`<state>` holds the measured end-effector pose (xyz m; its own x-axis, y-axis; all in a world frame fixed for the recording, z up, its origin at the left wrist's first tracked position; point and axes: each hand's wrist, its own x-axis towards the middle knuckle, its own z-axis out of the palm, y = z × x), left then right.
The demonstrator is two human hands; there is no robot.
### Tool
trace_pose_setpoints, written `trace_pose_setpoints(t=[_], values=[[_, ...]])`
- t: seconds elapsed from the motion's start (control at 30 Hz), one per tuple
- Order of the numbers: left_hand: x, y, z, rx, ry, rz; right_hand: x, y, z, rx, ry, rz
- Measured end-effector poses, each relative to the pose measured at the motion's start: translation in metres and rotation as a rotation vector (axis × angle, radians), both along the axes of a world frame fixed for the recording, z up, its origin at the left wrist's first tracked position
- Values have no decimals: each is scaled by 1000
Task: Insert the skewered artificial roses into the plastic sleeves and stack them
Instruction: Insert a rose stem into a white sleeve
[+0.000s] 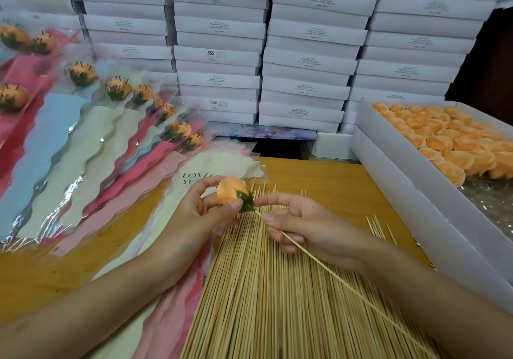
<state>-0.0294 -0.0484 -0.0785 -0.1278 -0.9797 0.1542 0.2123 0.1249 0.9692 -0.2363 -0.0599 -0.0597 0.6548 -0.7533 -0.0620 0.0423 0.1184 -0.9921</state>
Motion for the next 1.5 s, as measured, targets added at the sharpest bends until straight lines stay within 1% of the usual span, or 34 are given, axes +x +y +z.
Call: trace_pose_setpoints(t=[0.1, 0.2, 0.23, 0.37, 0.43, 0.5, 0.57, 0.6, 0.7, 0.73, 0.77, 0.87, 1.03, 1.17, 1.5], values=[[2, -2, 11, -18, 37, 71, -2, -1, 3, 3, -32, -16], [18, -14, 26, -47, -8, 157, -4, 1, 8, -36, -33, 29], [26, -19, 29, -40, 2, 183, -4, 1, 9, -55, -26, 45], [57, -39, 35, 27, 146, 249, -4, 3, 11, -77, -12, 51], [71, -47, 36, 72, 189, 208, -5, 3, 10, -75, -13, 58], [81, -49, 39, 81, 179, 93, -6, 1, 8, -71, -7, 65], [87, -49, 42, 50, 79, 34, -8, -1, 6, -77, -11, 58], [90, -50, 41, 34, -29, 59, -9, -3, 5, -85, -20, 42], [91, -52, 34, 20, -535, 257, -10, -8, 1, -118, -69, -66], [88, -52, 30, 20, -658, 278, -11, -9, -1, -127, -92, -114], [86, -52, 26, 29, -738, 263, -12, -11, -2, -132, -117, -161], [77, -50, 16, 59, -875, 171, -16, -15, -5, -142, -173, -295], [74, -51, 5, 35, -1014, 208, -21, -17, -6, -158, -204, -494], [75, -54, 1, -47, -1081, 168, -20, -16, -6, -154, -224, -547], [70, -50, 4, -135, -978, 162, -19, -15, -5, -139, -209, -554]])
